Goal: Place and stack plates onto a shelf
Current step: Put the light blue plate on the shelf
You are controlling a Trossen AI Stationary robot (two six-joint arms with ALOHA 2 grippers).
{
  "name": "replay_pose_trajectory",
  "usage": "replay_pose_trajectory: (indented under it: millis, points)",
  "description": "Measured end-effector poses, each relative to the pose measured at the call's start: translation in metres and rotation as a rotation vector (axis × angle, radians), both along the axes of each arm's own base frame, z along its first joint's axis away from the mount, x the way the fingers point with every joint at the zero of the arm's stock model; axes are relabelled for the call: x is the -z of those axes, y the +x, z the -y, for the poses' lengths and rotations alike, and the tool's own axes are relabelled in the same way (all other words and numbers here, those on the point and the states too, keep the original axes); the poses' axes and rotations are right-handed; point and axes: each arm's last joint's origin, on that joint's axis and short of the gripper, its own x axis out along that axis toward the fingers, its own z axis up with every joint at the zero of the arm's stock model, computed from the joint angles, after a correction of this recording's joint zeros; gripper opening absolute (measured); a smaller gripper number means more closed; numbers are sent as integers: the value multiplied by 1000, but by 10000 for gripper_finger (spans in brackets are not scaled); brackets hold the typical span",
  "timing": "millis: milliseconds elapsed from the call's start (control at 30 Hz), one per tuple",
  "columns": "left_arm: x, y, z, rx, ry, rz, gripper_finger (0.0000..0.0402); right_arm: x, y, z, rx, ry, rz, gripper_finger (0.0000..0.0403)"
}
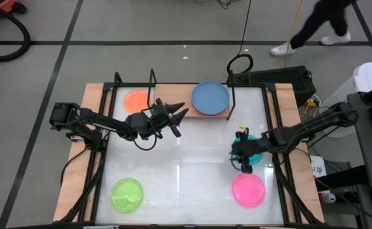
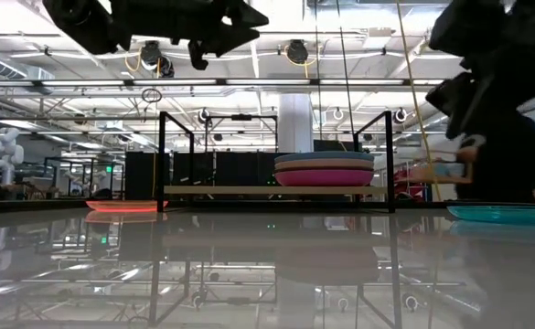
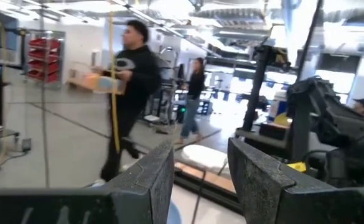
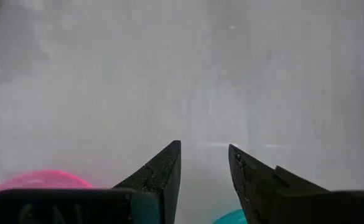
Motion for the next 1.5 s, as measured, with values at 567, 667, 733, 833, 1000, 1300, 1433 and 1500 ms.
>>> replay_pose_trajectory:
  millis: [567,667,733,833,1000,1300,1433,1500]
  points:
    - [-10,4,1,41,43,11,154,7,3,-14,112,-147,-327,116]
    - [-10,4,1,43,38,13,154,13,3,-14,133,-140,-345,116]
    - [-9,4,2,46,31,13,154,14,3,-14,166,-124,-352,116]
    - [-9,5,2,46,31,10,154,15,3,-14,202,-90,-359,116]
    - [-9,5,2,46,31,10,154,15,3,-15,256,-53,-364,116]
    - [-8,5,2,46,31,1,154,28,8,-19,311,-87,-417,116]
    - [-8,5,2,46,31,0,154,40,13,-21,312,-110,-459,116]
    - [-8,5,2,46,31,0,154,45,15,-22,313,-116,-469,116]
